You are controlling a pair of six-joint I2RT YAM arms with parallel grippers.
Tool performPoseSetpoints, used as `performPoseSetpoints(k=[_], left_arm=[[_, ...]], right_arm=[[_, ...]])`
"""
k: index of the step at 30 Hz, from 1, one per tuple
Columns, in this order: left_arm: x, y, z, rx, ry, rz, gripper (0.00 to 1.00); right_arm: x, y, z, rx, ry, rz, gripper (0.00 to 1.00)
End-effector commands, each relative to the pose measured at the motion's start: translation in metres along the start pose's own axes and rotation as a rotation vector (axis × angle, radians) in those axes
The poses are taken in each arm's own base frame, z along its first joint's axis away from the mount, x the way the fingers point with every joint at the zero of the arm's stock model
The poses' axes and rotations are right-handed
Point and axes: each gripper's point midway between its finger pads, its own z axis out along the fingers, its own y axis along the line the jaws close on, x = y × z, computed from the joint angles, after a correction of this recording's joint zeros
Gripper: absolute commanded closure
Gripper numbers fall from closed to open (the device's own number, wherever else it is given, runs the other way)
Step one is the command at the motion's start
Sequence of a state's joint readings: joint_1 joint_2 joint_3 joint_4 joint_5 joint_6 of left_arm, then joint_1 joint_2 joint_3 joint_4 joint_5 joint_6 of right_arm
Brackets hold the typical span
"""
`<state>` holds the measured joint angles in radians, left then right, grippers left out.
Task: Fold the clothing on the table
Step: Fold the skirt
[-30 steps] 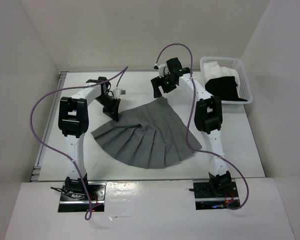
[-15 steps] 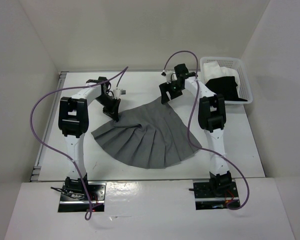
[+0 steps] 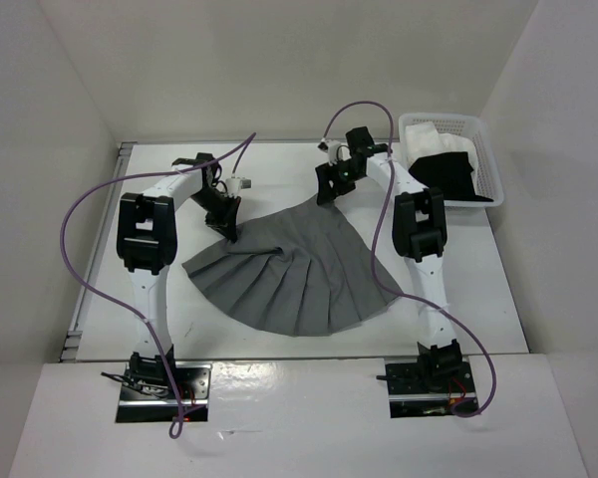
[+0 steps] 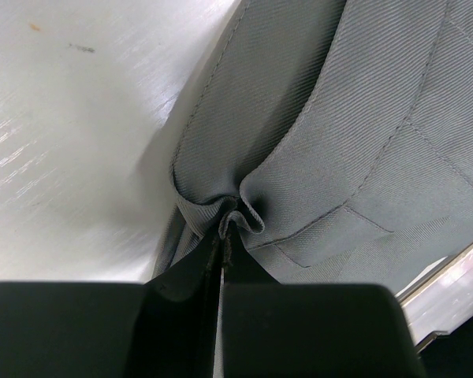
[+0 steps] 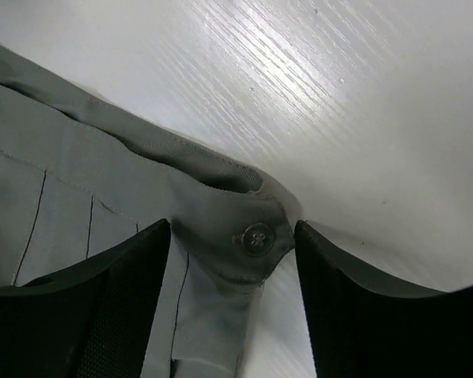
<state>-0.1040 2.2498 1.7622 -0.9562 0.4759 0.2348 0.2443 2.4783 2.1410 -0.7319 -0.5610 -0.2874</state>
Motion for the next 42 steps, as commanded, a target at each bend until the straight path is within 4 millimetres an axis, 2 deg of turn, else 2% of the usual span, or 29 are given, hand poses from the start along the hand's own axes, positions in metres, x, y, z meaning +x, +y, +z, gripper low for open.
performPoseSetpoints(k=[1,2,6,12,16,17,19,22,24,25,26,27,28,30,31,35,37,38,39,40,41,42], left_arm=[[0.006,0.005,0.013,-0.016,0.027,0.044,1.0],[0.006,0.005,0.013,-0.016,0.027,0.044,1.0],[0.009,0.005,0.014,-0.014,0.034,0.039,1.0],[0.011,0.006,0.017,-0.011,0.042,0.035,1.0],[0.007,0.007,0.015,-0.014,0.033,0.049,1.0],[0.007,0.007,0.015,-0.014,0.033,0.049,1.0],[-0.002,0.009,0.01,-0.036,0.012,0.064,1.0],[-0.022,0.008,-0.015,-0.097,-0.046,0.09,1.0],[-0.05,0.005,-0.045,-0.158,-0.128,0.135,1.0],[-0.061,0.006,-0.059,-0.173,-0.169,0.147,1.0],[-0.07,0.005,-0.077,-0.2,-0.209,0.148,1.0],[-0.089,0.0,-0.098,-0.22,-0.271,0.178,1.0],[-0.101,-0.006,-0.114,-0.236,-0.319,0.202,1.0],[-0.118,-0.012,-0.144,-0.262,-0.394,0.219,1.0],[-0.13,-0.02,-0.169,-0.268,-0.458,0.233,1.0],[-0.153,-0.053,-0.217,-0.247,-0.584,0.313,1.0],[-0.157,-0.058,-0.219,-0.224,-0.589,0.321,1.0],[-0.159,-0.061,-0.223,-0.215,-0.597,0.328,1.0],[-0.161,-0.079,-0.25,-0.224,-0.652,0.373,1.0],[-0.164,-0.085,-0.26,-0.226,-0.681,0.403,1.0],[-0.164,-0.09,-0.268,-0.233,-0.701,0.415,1.0],[-0.161,-0.098,-0.271,-0.207,-0.707,0.427,1.0]], right_arm=[[0.008,0.008,0.013,-0.061,0.029,0.003,0.32],[0.014,0.008,0.016,-0.065,0.045,0.014,0.34],[0.016,0.011,0.026,-0.083,0.06,0.016,0.5],[0.011,0.015,0.031,-0.096,0.059,0.017,0.6],[0.002,0.018,0.029,-0.086,0.051,-0.001,0.79],[-0.007,0.018,0.026,-0.081,0.031,-0.014,0.9],[-0.009,0.015,0.02,-0.05,0.044,-0.012,1.0],[-0.041,0.021,-0.01,-0.003,-0.021,-0.058,1.0],[-0.061,0.027,-0.033,0.03,-0.065,-0.087,1.0],[-0.079,0.034,-0.054,0.053,-0.108,-0.115,1.0],[-0.089,0.036,-0.069,0.083,-0.131,-0.129,1.0],[-0.099,0.039,-0.081,0.103,-0.156,-0.144,1.0],[-0.113,0.047,-0.104,0.127,-0.195,-0.166,1.0],[-0.125,0.051,-0.126,0.169,-0.226,-0.192,1.0],[-0.136,0.058,-0.144,0.188,-0.263,-0.211,1.0],[-0.147,0.071,-0.183,0.245,-0.32,-0.246,1.0],[-0.151,0.074,-0.197,0.273,-0.341,-0.254,1.0],[-0.154,0.08,-0.21,0.286,-0.358,-0.261,1.0],[-0.155,0.088,-0.215,0.282,-0.367,-0.272,1.0],[-0.158,0.094,-0.225,0.286,-0.385,-0.281,1.0],[-0.16,0.103,-0.244,0.301,-0.413,-0.292,1.0],[-0.162,0.114,-0.251,0.298,-0.424,-0.315,1.0]])
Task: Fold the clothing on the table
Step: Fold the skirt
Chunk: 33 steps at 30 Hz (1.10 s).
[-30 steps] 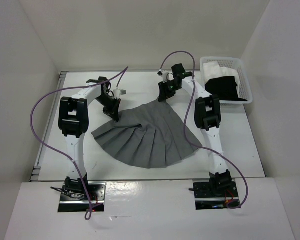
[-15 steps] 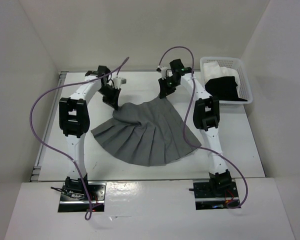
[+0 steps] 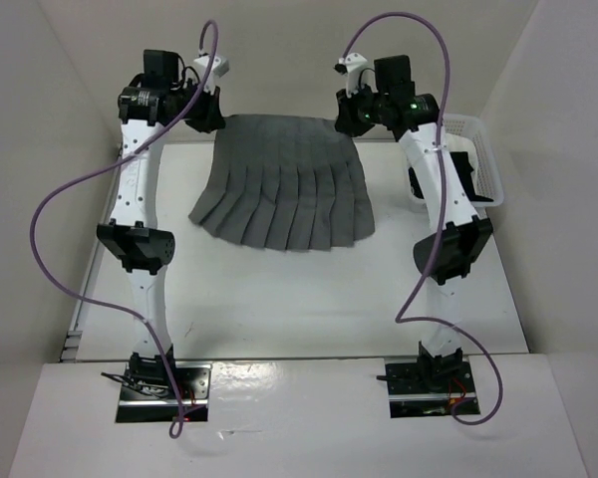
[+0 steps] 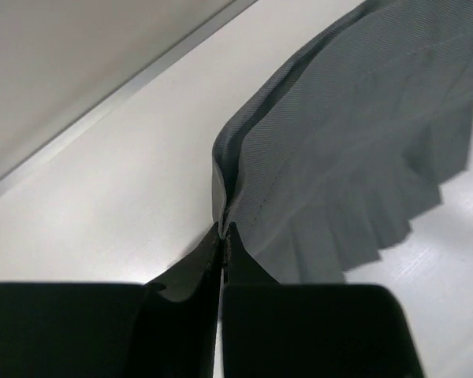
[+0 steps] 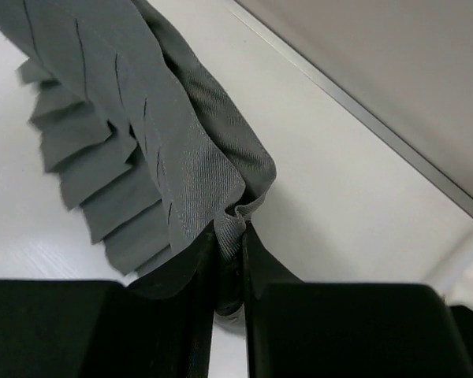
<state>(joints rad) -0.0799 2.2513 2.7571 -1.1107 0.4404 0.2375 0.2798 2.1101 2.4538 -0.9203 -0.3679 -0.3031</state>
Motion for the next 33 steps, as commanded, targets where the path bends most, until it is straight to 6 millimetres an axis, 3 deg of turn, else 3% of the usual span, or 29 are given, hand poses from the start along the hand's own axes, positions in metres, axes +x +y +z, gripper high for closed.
performPoseSetpoints(k=[1,2,5,6,8,12,14,15,16,17,18,19,20,23,26,30,33], left_arm=[[-0.02,-0.034,-0.04,0.098,-0.056,0.049,1.0],[-0.028,-0.045,-0.049,0.141,-0.087,0.06,1.0],[-0.042,-0.079,-0.076,0.219,-0.135,0.097,1.0],[-0.045,-0.084,-0.085,0.226,-0.146,0.103,1.0],[-0.055,-0.113,-0.115,0.252,-0.185,0.142,1.0],[-0.065,-0.147,-0.181,0.239,-0.275,0.216,1.0],[-0.063,-0.157,-0.204,0.229,-0.302,0.244,0.99],[-0.063,-0.169,-0.231,0.204,-0.338,0.27,0.99],[-0.055,-0.17,-0.232,0.198,-0.325,0.271,0.99],[-0.055,-0.178,-0.258,0.157,-0.373,0.304,0.99],[-0.05,-0.182,-0.265,0.154,-0.379,0.308,0.99],[-0.036,-0.178,-0.258,0.152,-0.345,0.289,0.98],[-0.031,-0.185,-0.276,0.137,-0.374,0.303,0.98],[-0.01,-0.187,-0.277,0.151,-0.357,0.28,0.96],[0.002,-0.181,-0.267,0.153,-0.33,0.25,0.95],[0.025,-0.164,-0.224,0.192,-0.236,0.167,0.95],[0.043,-0.14,-0.175,0.222,-0.13,0.086,0.95]], right_arm=[[-0.025,0.014,-0.039,0.035,-0.054,-0.053,1.0],[-0.041,0.019,-0.063,0.049,-0.104,-0.071,1.0],[-0.042,0.034,-0.086,0.034,-0.122,-0.081,1.0],[-0.045,0.04,-0.104,0.041,-0.145,-0.09,1.0],[-0.046,0.047,-0.12,0.036,-0.16,-0.105,1.0],[-0.041,0.074,-0.161,-0.016,-0.203,-0.142,1.0],[-0.032,0.094,-0.171,-0.097,-0.201,-0.152,1.0],[-0.03,0.103,-0.184,-0.124,-0.209,-0.183,1.0],[-0.031,0.116,-0.192,-0.179,-0.226,-0.198,1.0],[-0.026,0.123,-0.195,-0.212,-0.224,-0.216,1.0],[-0.017,0.132,-0.197,-0.26,-0.204,-0.214,1.0],[-0.018,0.148,-0.207,-0.337,-0.226,-0.23,1.0],[-0.015,0.15,-0.209,-0.36,-0.226,-0.229,1.0],[-0.009,0.165,-0.216,-0.45,-0.223,-0.248,1.0],[-0.001,0.166,-0.205,-0.494,-0.187,-0.239,1.0],[0.01,0.163,-0.182,-0.538,-0.134,-0.208,1.0],[0.019,0.152,-0.154,-0.537,-0.08,-0.167,1.0]])
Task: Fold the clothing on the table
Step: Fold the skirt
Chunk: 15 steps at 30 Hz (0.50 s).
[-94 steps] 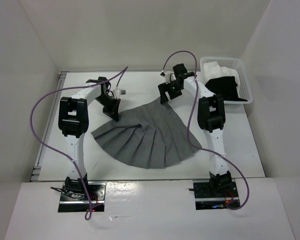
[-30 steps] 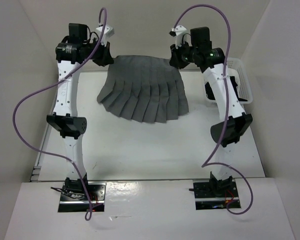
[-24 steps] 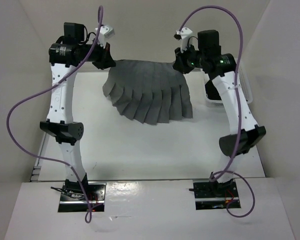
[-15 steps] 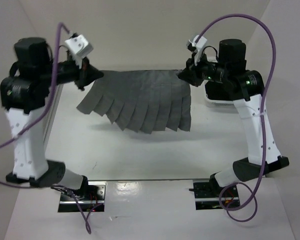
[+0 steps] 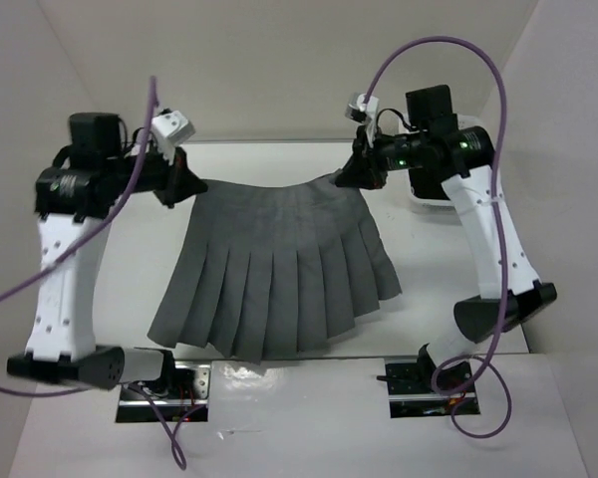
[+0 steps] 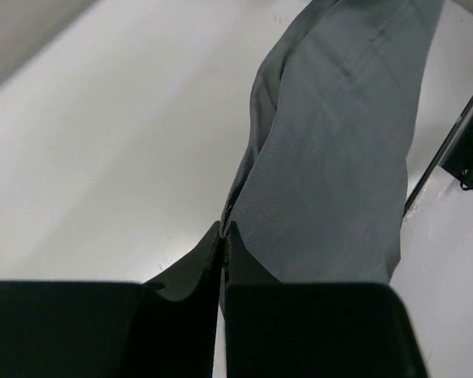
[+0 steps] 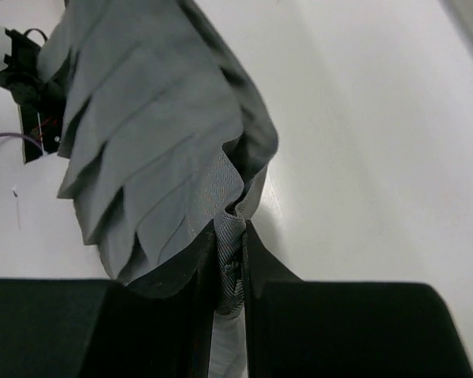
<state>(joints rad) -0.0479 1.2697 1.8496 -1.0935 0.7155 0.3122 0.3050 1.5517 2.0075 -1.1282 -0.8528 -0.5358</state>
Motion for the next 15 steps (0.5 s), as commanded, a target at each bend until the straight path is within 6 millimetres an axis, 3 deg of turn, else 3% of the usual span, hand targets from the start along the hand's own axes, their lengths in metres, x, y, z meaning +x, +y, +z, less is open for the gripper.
performPoseSetpoints(k=[1,3,4,5,6,7,9,11,12,14,15], left_arm=[[0.019,0.039,0.044,0.028,0.057,-0.055,0.95],[0.039,0.061,0.076,0.067,0.118,-0.124,0.98],[0.047,0.069,0.088,0.077,0.142,-0.149,1.0],[0.046,0.078,0.097,0.079,0.148,-0.155,1.0],[0.065,0.093,0.119,0.099,0.196,-0.205,1.0],[0.069,0.101,0.129,0.102,0.203,-0.212,1.0],[0.083,0.129,0.155,0.066,0.227,-0.24,1.0],[0.087,0.15,0.172,0.025,0.215,-0.236,1.0],[0.1,0.161,0.185,0.015,0.235,-0.26,1.0],[0.1,0.177,0.196,-0.015,0.23,-0.254,1.0],[0.114,0.19,0.206,-0.029,0.25,-0.284,1.0]], right_arm=[[0.015,-0.019,0.023,-0.043,0.031,0.055,1.0],[0.026,-0.037,0.038,-0.025,0.057,0.095,1.0],[0.04,-0.052,0.055,-0.036,0.079,0.138,1.0],[0.049,-0.061,0.064,-0.029,0.098,0.163,1.0],[0.057,-0.071,0.072,-0.017,0.112,0.18,1.0],[0.073,-0.09,0.09,-0.001,0.134,0.208,1.0],[0.09,-0.117,0.105,0.069,0.172,0.232,1.0],[0.111,-0.14,0.126,0.086,0.202,0.262,1.0],[0.119,-0.151,0.131,0.117,0.222,0.262,1.0],[0.139,-0.171,0.148,0.144,0.254,0.287,1.0],[0.146,-0.18,0.151,0.171,0.272,0.286,1.0]])
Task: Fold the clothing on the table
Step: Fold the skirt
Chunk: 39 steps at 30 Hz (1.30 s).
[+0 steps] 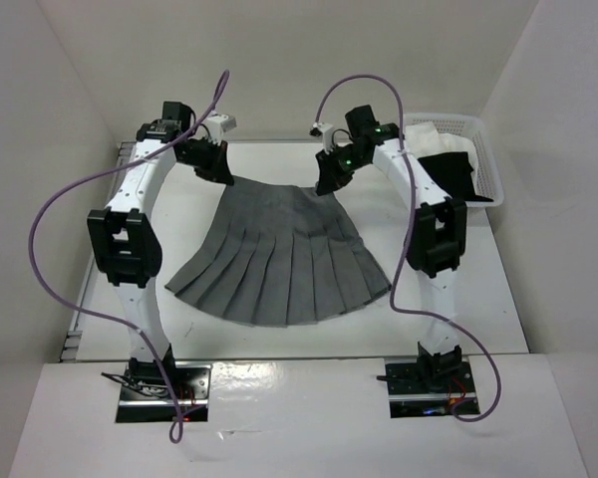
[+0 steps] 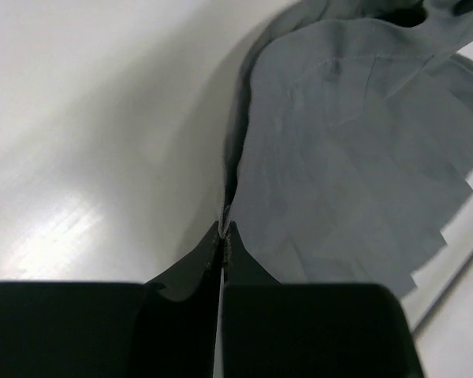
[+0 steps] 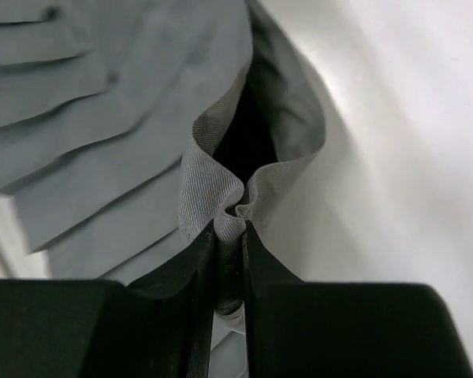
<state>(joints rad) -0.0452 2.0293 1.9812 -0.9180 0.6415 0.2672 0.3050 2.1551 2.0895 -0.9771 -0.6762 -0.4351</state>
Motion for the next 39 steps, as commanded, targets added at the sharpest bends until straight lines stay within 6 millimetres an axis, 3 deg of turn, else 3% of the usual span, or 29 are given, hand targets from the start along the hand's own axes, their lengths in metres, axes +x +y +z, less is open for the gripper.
performPoseSetpoints(k=[1,2,3,4,6,7,8,9,10,11,12,14,18,19,22,24,27,31,32,33,37,38,39], left_arm=[[-0.041,0.03,0.001,-0.073,-0.109,0.046,1.0],[-0.046,0.042,0.009,-0.089,-0.111,0.041,1.0],[-0.05,0.048,0.013,-0.099,-0.114,0.044,1.0],[-0.051,0.056,0.014,-0.106,-0.116,0.038,1.0],[-0.062,0.071,0.019,-0.142,-0.131,0.043,1.0],[-0.062,0.08,0.017,-0.159,-0.127,0.032,1.0],[-0.058,0.088,0.029,-0.153,-0.111,0.007,1.0],[-0.062,0.095,0.027,-0.162,-0.123,0.008,1.0],[-0.082,0.095,0.009,-0.183,-0.172,0.013,1.0],[-0.078,0.105,0.022,-0.18,-0.162,0.005,1.0],[-0.086,0.107,0.014,-0.212,-0.181,0.012,1.0],[-0.084,0.107,0.023,-0.209,-0.175,0.015,1.0],[-0.09,0.074,0.03,-0.122,-0.172,0.038,1.0],[-0.092,0.069,0.025,-0.112,-0.173,0.05,1.0],[-0.094,0.054,0.011,-0.092,-0.174,0.069,1.0],[-0.097,0.05,-0.001,-0.083,-0.182,0.092,1.0],[-0.088,0.043,-0.017,-0.043,-0.162,0.1,1.0],[-0.07,0.033,-0.039,0.023,-0.132,0.096,1.0],[-0.074,0.026,-0.043,0.044,-0.148,0.105,1.0],[-0.064,0.031,-0.041,0.061,-0.129,0.065,1.0],[-0.056,0.019,-0.06,0.086,-0.13,0.112,1.0],[-0.04,0.024,-0.054,0.1,-0.095,0.076,1.0],[-0.037,0.021,-0.061,0.104,-0.098,0.095,1.0]], right_arm=[[-0.032,-0.04,0.001,0.151,-0.061,-0.046,1.0],[-0.043,-0.048,0.0,0.181,-0.081,-0.065,1.0],[-0.037,-0.061,0.014,0.192,-0.06,-0.053,1.0],[-0.044,-0.075,0.007,0.25,-0.072,-0.061,1.0],[-0.045,-0.098,0.015,0.321,-0.082,-0.067,1.0],[-0.052,-0.108,0.01,0.38,-0.092,-0.078,1.0],[-0.052,-0.114,0.01,0.405,-0.087,-0.077,1.0],[-0.051,-0.124,0.016,0.428,-0.093,-0.063,1.0],[-0.056,-0.127,0.009,0.465,-0.103,-0.055,1.0],[-0.056,-0.133,0.012,0.483,-0.102,-0.055,1.0],[-0.054,-0.138,0.015,0.497,-0.101,-0.04,1.0],[-0.058,-0.138,0.013,0.525,-0.104,-0.037,1.0],[-0.08,-0.116,0.0,0.544,-0.138,-0.076,1.0],[-0.088,-0.11,-0.012,0.551,-0.153,-0.096,1.0],[-0.091,-0.086,-0.015,0.521,-0.145,-0.121,1.0],[-0.104,-0.058,-0.026,0.482,-0.17,-0.166,1.0],[-0.102,-0.023,-0.03,0.407,-0.154,-0.205,1.0],[-0.081,0.013,-0.027,0.234,-0.111,-0.225,1.0],[-0.076,0.02,-0.027,0.201,-0.104,-0.228,1.0],[-0.067,0.032,-0.027,0.144,-0.09,-0.231,1.0],[-0.039,0.05,-0.029,0.066,-0.028,-0.243,1.0],[-0.033,0.052,-0.029,0.06,-0.012,-0.244,1.0],[-0.019,0.057,-0.028,0.031,0.024,-0.237,1.0]])
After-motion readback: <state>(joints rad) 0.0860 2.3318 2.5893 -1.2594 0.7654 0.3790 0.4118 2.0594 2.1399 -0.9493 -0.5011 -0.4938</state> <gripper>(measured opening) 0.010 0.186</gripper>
